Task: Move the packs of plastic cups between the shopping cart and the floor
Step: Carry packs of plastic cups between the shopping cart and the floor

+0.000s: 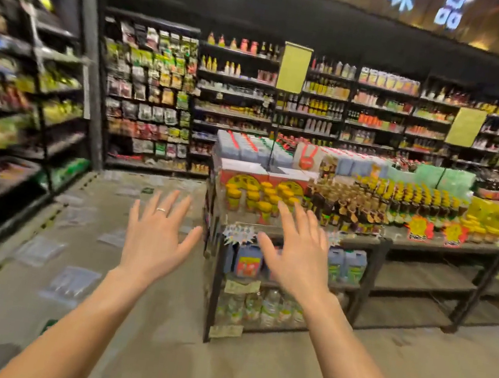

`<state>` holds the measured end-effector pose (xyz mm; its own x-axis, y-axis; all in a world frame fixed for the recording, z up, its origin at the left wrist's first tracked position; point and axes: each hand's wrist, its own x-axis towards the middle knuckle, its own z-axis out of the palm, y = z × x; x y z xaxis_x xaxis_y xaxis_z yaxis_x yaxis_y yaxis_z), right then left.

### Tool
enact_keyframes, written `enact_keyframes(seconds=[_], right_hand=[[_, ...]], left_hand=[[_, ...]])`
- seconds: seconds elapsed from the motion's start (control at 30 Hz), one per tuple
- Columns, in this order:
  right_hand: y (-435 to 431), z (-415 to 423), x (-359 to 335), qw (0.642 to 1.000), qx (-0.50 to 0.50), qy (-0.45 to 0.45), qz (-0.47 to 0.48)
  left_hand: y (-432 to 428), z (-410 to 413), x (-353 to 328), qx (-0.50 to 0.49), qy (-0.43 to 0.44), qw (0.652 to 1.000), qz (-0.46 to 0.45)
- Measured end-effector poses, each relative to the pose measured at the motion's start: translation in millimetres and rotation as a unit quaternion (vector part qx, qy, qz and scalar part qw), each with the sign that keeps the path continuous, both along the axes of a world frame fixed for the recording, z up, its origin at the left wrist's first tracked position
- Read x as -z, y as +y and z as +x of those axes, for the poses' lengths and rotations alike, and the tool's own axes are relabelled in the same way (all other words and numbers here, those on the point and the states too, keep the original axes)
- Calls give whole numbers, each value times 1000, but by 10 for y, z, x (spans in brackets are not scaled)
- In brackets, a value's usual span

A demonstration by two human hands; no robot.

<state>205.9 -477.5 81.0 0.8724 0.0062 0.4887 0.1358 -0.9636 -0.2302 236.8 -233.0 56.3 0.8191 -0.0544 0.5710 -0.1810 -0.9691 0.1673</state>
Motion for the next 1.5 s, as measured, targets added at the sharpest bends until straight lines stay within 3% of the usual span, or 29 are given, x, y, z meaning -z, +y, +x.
enact_keyframes(seconds=[0.37,0.83,1.5], right_hand=[[1709,570,-1,991,-129,-21,2],[3484,1610,364,951,-307,21,23],[5481,4928,440,917,-396,11,54]], left_hand=[[1884,-133,7,-172,18,985,-9],[3357,-88,324,-302,57,951,-1],[4743,3027,229,-338,46,940,-10]])
